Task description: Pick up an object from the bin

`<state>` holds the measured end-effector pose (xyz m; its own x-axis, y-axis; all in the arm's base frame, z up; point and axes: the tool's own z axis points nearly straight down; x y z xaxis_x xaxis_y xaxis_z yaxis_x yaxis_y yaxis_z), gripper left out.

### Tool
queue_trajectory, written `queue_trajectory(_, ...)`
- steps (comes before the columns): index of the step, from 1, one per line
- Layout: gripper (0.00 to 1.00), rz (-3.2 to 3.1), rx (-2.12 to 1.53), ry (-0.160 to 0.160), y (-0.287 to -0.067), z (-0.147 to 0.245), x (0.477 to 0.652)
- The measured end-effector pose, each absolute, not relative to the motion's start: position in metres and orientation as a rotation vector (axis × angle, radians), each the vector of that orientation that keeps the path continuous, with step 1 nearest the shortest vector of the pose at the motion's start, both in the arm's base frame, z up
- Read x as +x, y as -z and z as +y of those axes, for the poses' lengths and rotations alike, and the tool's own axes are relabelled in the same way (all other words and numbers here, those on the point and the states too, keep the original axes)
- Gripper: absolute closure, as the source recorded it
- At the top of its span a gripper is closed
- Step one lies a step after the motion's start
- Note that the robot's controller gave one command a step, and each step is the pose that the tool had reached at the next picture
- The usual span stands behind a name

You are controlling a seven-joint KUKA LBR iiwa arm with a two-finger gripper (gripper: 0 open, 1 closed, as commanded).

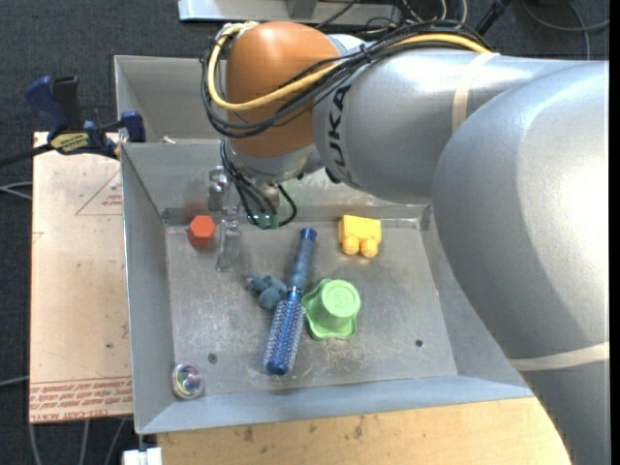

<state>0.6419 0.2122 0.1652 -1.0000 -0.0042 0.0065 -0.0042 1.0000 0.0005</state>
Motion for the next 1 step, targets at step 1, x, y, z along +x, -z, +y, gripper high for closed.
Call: queue_trajectory(1,0.00,-3.033,0.816,-0.001,-0.1472,0.1382,0.6160)
